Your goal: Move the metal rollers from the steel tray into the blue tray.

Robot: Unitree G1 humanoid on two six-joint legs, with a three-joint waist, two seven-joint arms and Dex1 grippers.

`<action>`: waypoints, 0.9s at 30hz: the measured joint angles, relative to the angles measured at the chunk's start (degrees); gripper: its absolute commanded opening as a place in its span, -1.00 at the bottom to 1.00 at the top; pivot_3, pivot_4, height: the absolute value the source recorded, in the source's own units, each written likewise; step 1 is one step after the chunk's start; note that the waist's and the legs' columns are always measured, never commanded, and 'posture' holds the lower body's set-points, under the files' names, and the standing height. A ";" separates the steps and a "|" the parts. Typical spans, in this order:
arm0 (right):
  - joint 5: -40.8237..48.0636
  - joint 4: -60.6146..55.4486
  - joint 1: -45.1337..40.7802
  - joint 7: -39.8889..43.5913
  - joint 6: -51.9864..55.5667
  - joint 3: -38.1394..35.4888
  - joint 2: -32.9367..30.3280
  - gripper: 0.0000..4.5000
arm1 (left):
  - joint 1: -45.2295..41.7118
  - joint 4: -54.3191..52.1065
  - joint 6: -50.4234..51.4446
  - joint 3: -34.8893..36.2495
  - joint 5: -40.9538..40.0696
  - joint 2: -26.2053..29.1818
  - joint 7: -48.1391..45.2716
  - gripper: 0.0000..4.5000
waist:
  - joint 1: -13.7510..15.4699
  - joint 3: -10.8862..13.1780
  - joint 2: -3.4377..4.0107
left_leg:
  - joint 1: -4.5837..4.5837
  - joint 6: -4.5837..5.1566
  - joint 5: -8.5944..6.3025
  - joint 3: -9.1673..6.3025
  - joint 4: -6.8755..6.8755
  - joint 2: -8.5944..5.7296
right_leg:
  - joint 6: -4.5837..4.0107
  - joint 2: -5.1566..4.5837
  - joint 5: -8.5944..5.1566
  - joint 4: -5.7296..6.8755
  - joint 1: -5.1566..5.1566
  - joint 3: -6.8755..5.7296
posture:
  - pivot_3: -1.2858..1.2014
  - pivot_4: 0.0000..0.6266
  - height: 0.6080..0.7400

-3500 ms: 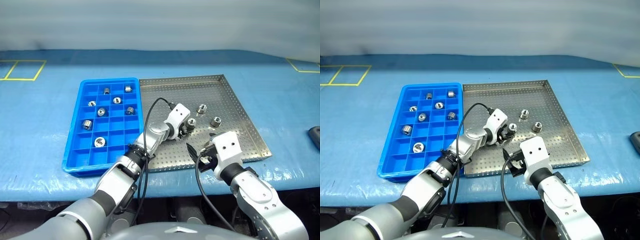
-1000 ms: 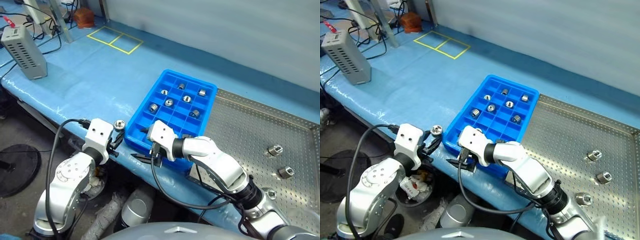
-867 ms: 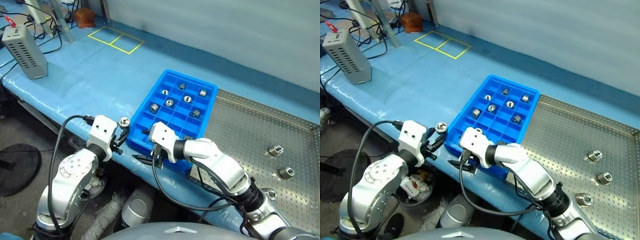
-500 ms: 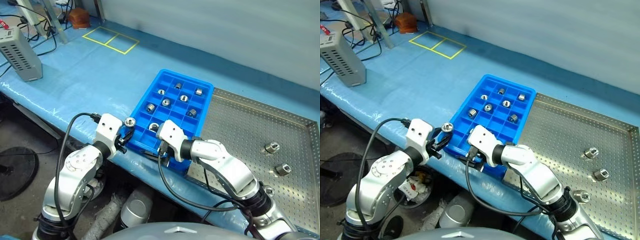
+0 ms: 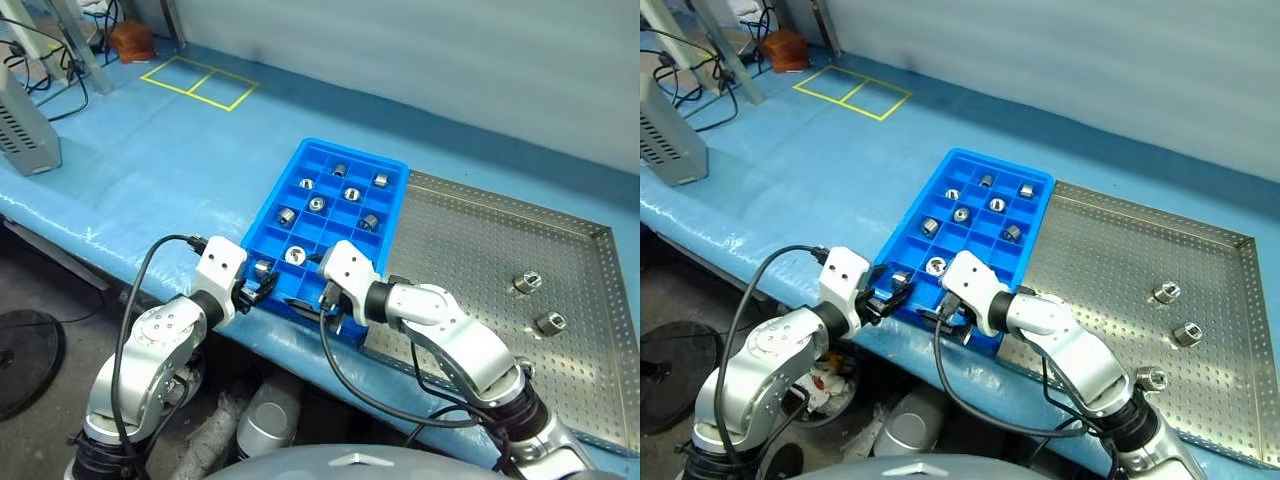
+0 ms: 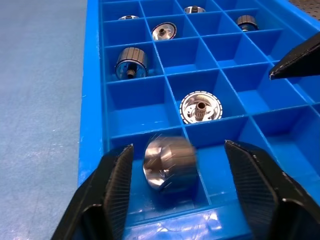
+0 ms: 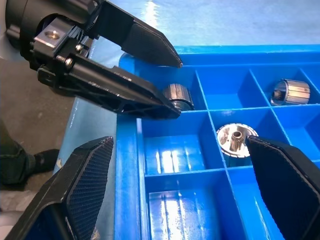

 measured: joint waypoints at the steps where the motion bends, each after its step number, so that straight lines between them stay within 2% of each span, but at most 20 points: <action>1: 0.04 -0.32 0.35 -0.12 0.12 -0.26 -0.01 1.00 | 0.00 0.00 0.00 -0.04 -0.29 -0.01 -0.05 0.98 | -0.31 0.00 0.00 | 0.00 0.00 0.00 0.00 0.00 0.00 | 0.00 0.00 0.00 0.00 0.04 0.00 | 0.33 -0.52 1.00; 5: 0.25 -1.59 1.68 -1.19 1.41 -1.13 -0.09 1.00 | -0.52 0.11 0.00 0.14 -0.83 -0.01 0.06 0.98 | -1.73 0.00 0.00 | 0.00 0.02 0.01 -0.01 0.03 0.01 | -0.01 0.00 0.00 0.01 0.17 0.00 | 0.32 -0.52 1.00; 11: 0.93 -5.95 6.14 -6.60 4.82 -8.46 2.47 1.00 | -3.88 0.73 -1.36 0.20 -2.91 -2.97 -0.21 0.98 | -3.29 -0.01 -0.01 | -0.01 0.03 0.02 -0.04 0.06 -0.01 | 0.00 -0.01 0.00 -0.03 0.30 0.00 | 0.26 -0.52 1.00; 14: 0.46 -7.71 8.31 -10.74 7.08 -12.08 4.10 1.00 | -5.74 1.90 -2.89 -1.18 -3.76 -4.23 -1.22 0.98 | -5.16 -0.02 0.03 | 0.00 0.04 0.03 -0.04 0.08 -0.01 | 0.00 -0.01 0.00 -0.02 0.35 0.01 | 0.22 -0.52 1.00; 22: -4.73 -8.95 9.31 -24.37 11.73 -19.72 11.19 1.00 | -10.76 9.79 -9.74 -6.44 -3.64 -9.34 -2.55 0.98 | -13.12 -0.04 0.07 | 0.32 0.12 0.07 -0.15 0.10 -0.05 | -0.03 -0.02 0.00 -0.04 0.73 0.04 | 0.13 -0.52 1.00; 27: -9.90 -4.72 5.42 -33.38 14.93 -22.37 16.34 1.00 | -12.97 13.84 -13.84 -10.24 -3.44 -12.80 -3.25 0.98 | -19.25 -0.04 0.07 | 0.48 0.19 0.11 -0.14 0.08 -0.09 | -0.06 -0.03 0.02 0.01 0.85 0.18 | 0.09 -0.52 1.00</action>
